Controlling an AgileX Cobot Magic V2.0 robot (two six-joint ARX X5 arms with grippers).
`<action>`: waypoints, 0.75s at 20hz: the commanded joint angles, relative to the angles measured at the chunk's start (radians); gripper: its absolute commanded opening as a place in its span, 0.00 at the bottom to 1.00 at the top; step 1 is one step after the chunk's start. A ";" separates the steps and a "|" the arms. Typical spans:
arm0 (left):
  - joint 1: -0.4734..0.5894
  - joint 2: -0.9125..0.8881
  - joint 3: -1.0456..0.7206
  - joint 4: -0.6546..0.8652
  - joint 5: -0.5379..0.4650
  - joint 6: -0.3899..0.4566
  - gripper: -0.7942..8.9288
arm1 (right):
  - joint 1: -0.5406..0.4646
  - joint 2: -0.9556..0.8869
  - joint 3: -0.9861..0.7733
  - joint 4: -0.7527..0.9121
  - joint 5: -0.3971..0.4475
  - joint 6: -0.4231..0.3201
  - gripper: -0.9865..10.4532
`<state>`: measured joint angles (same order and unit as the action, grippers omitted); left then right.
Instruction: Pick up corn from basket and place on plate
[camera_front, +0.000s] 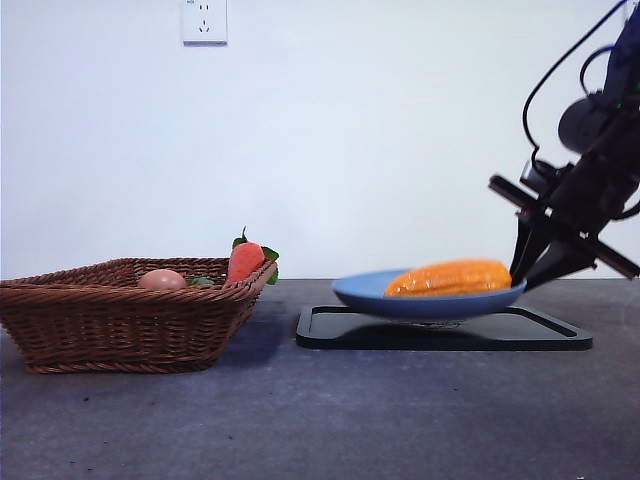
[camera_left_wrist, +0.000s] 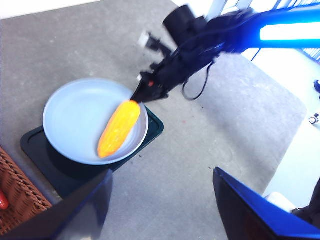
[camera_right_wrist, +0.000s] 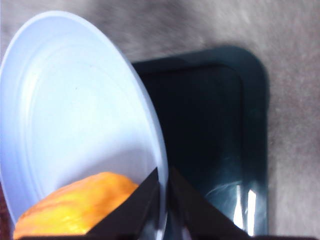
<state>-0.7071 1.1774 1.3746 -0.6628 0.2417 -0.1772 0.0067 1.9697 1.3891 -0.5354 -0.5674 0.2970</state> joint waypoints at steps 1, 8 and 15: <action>-0.006 0.002 0.023 0.003 0.001 0.009 0.42 | 0.005 0.049 0.021 0.017 -0.006 0.008 0.09; -0.006 0.002 0.023 -0.004 0.001 0.008 0.42 | 0.005 0.066 0.020 0.005 0.000 -0.025 0.15; -0.005 0.002 0.023 -0.033 0.001 0.012 0.42 | -0.001 0.038 0.024 -0.003 -0.001 -0.049 0.30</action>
<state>-0.7071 1.1767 1.3746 -0.7013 0.2417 -0.1749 0.0074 2.0083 1.3907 -0.5385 -0.5720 0.2657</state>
